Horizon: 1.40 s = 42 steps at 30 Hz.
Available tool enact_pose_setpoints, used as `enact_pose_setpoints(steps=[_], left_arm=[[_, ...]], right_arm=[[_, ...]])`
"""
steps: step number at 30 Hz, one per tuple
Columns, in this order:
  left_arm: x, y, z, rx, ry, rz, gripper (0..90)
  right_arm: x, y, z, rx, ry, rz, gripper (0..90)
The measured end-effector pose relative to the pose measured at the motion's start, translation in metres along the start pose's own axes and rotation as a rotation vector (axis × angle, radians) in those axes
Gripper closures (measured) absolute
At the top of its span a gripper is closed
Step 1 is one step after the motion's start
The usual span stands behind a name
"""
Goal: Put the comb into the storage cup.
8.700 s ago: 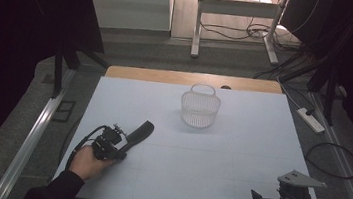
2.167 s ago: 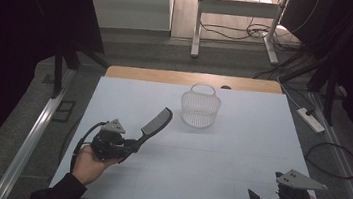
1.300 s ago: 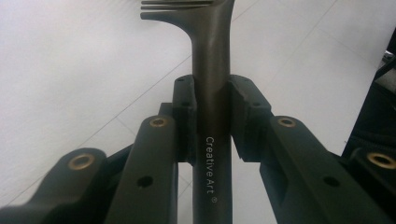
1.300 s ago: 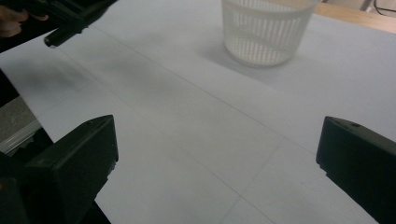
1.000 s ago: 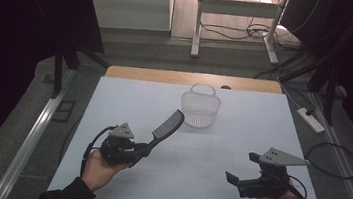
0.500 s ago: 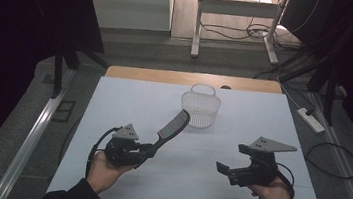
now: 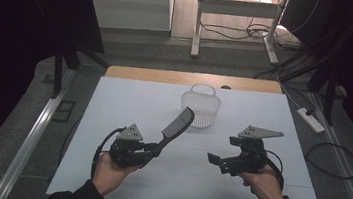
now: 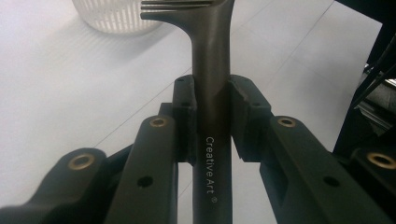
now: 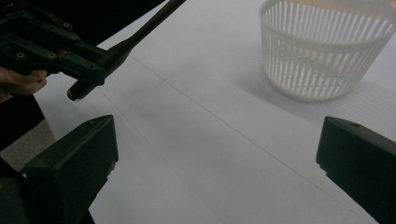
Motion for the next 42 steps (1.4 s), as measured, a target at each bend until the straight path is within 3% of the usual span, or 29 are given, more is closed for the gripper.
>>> enact_pose_setpoints(steps=[15, 20, 27, 42], left_arm=[[0.011, -0.001, -0.008, 0.053, -0.037, -0.016, 72.9], [0.015, -0.003, -0.009, 0.054, -0.061, -0.024, 72.9], [0.016, -0.004, -0.01, 0.06, -0.061, -0.023, 72.9], [0.017, -0.003, -0.01, 0.069, -0.08, -0.044, 72.9]], right_arm=[[-0.007, -0.016, -0.031, 0.02, -0.023, -0.065, 0.0], [-0.01, -0.022, -0.038, -0.001, -0.026, -0.065, 0.0], [-0.013, -0.027, -0.046, -0.032, -0.019, -0.028, 0.0], [-0.019, -0.044, -0.061, -0.072, -0.061, -0.08, 0.0]])
Point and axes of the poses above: each handheld gripper's, and its own axes: y roughly backward along the jaws, z roughly out of its underside, x roughly to its right, the point moved 5 cm from there along -y, roughly forward along the jaws, and after that the axes turned 12 degrees about -x, right-handed, at the moved point
